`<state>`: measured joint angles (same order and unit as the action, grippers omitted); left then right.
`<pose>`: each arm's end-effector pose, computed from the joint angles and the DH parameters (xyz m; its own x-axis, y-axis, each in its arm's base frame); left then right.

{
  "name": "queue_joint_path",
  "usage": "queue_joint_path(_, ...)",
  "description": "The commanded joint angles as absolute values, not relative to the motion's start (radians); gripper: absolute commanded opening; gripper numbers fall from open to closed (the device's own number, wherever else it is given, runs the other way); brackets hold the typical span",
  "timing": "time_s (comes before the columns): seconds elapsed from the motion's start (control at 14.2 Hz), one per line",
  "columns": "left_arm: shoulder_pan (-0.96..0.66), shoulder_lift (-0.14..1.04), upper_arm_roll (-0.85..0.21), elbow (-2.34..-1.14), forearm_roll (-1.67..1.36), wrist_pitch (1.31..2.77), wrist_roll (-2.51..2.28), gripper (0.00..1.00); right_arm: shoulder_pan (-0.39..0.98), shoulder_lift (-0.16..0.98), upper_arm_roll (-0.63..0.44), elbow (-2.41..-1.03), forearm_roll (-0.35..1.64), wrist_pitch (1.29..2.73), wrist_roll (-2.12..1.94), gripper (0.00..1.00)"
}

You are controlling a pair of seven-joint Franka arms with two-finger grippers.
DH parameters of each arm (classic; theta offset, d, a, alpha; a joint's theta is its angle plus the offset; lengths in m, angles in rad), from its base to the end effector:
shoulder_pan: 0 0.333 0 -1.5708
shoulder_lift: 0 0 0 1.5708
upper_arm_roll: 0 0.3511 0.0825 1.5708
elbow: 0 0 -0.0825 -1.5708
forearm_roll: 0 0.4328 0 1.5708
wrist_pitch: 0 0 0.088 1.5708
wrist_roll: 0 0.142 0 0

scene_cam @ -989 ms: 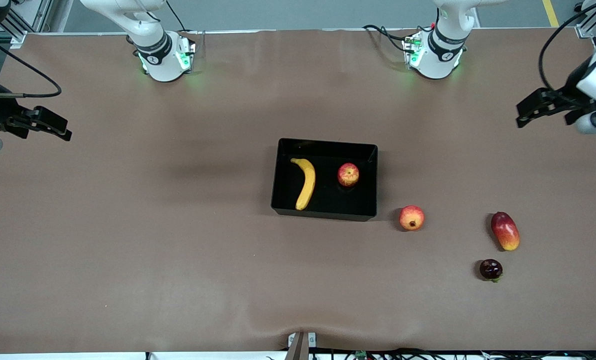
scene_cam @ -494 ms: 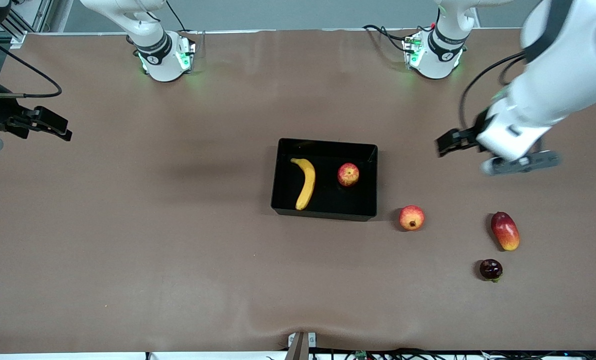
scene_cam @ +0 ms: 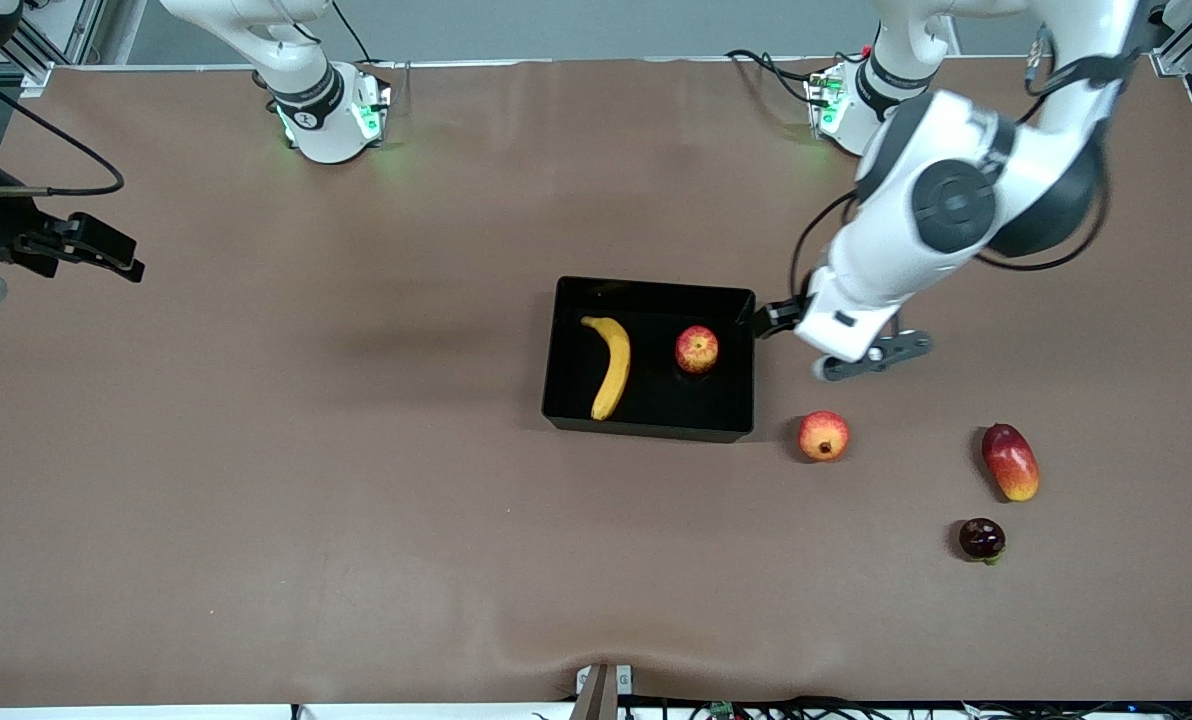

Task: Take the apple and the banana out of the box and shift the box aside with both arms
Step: 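Reach the left gripper into the black box toward the red apple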

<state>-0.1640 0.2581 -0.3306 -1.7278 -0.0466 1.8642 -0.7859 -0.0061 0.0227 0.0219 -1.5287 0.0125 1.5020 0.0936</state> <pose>0.5916 -0.3099 0.4100 0.9386 0.3027 -0.1659 0.3087 -0.9511 0.0115 0.6023 0.0112 0.6269 0.9958 -0.0769 -0.0504 -0.0774 -0.9970 -0.0083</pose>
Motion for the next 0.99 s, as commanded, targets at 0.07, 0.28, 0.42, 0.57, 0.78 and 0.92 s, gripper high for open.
queue_joint_path(0.07, -0.225, 0.324, -0.328, -1.756, -0.029, 1.946, -0.905, 1.00, -0.006, 0.026, 0.026, -1.519, 0.009, 1.494, 0.107, 1.00)
queue_joint_path(0.28, -0.268, 0.385, -0.328, -1.764, -0.029, 2.029, -0.982, 1.00, -0.006, 0.026, 0.026, -1.519, 0.009, 1.494, 0.107, 1.00)
queue_joint_path(0.42, -0.271, 0.425, -0.328, -1.766, -0.029, 2.054, -1.003, 1.00, -0.006, 0.026, 0.026, -1.519, 0.009, 1.494, 0.107, 1.00)
queue_joint_path(0.57, -0.294, 0.465, -0.328, -1.764, -0.029, 2.062, -1.005, 1.00, -0.006, 0.026, 0.026, -1.519, 0.009, 1.494, 0.107, 1.00)
queue_joint_path(0.78, -0.307, 0.495, -0.328, -1.766, -0.029, 2.089, -1.028, 1.00, -0.005, 0.026, 0.026, -1.519, 0.009, 1.494, 0.107, 1.00)
queue_joint_path(0.92, -0.316, 0.518, -0.327, -1.767, -0.020, 2.108, -1.043, 1.00, -0.003, 0.026, 0.026, -1.519, 0.009, 1.494, 0.107, 1.00)
